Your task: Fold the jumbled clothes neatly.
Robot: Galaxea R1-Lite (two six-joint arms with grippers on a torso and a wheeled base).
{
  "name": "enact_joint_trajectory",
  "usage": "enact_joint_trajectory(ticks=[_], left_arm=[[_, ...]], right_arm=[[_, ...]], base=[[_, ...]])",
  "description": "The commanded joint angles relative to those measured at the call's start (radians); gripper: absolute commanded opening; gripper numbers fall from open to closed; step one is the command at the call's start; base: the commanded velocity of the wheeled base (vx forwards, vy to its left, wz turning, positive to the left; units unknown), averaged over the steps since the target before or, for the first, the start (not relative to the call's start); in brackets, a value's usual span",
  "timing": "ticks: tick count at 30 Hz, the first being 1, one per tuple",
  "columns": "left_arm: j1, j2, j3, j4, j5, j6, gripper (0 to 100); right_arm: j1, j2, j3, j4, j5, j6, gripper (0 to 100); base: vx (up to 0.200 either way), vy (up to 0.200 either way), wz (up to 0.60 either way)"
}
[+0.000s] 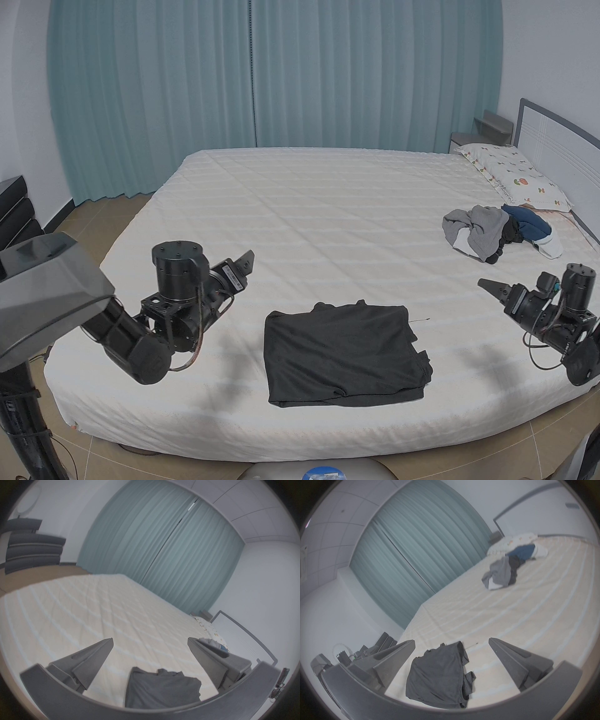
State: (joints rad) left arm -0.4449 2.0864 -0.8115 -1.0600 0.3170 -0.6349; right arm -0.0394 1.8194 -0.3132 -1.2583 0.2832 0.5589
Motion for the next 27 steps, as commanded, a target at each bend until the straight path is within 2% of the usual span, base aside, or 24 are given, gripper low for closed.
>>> enact_joint_trajectory(ticks=[1,4,8,12,15,16,17,19,20,22,26,27], left_arm=[[0.028,-0.282,0.176,-0.109,0.066,0.127,100],[0.026,-0.457,0.265,-0.098,0.070,0.159,100],[0.015,-0.600,0.371,-0.100,0.094,0.230,100],[-0.021,-0.758,0.495,-0.097,0.160,0.297,100],[-0.058,-0.868,0.578,-0.094,0.235,0.334,100],[-0.060,-0.873,0.583,-0.092,0.238,0.337,100],[-0.074,-0.930,0.623,-0.081,0.272,0.360,100],[-0.081,-1.011,0.667,-0.061,0.307,0.391,100],[-0.081,-1.028,0.675,-0.055,0.313,0.397,100],[-0.067,-1.148,0.698,0.011,0.347,0.434,100],[0.003,-1.358,0.701,0.192,0.366,0.505,100],[0.020,-1.396,0.700,0.229,0.363,0.518,100]], right_arm=[[-0.053,-0.390,0.164,0.014,-0.012,-0.100,100],[-0.063,-0.568,0.240,0.033,-0.012,-0.182,100],[-0.074,-0.709,0.302,0.068,-0.010,-0.254,100],[-0.076,-0.905,0.313,0.241,-0.007,-0.271,100],[-0.057,-1.089,0.312,0.453,-0.001,-0.290,100],[-0.056,-1.098,0.310,0.464,0.001,-0.292,100],[-0.034,-1.195,0.302,0.586,0.002,-0.332,100],[0.004,-1.318,0.290,0.743,0.002,-0.396,100],[0.013,-1.347,0.287,0.777,0.002,-0.410,100],[0.070,-1.502,0.264,0.990,0.001,-0.479,100],[0.138,-1.709,0.213,1.284,-0.002,-0.550,100],[0.141,-1.723,0.210,1.317,-0.006,-0.568,100]], base=[[0.000,0.000,0.00],[0.000,0.000,0.00],[0.000,0.000,0.00],[0.000,0.000,0.00],[0.000,0.000,0.00],[0.000,0.000,0.00],[0.000,0.000,0.00],[0.000,0.000,0.00],[0.000,0.000,0.00],[0.000,0.000,0.00],[0.000,0.000,0.00],[0.000,0.000,0.00]])
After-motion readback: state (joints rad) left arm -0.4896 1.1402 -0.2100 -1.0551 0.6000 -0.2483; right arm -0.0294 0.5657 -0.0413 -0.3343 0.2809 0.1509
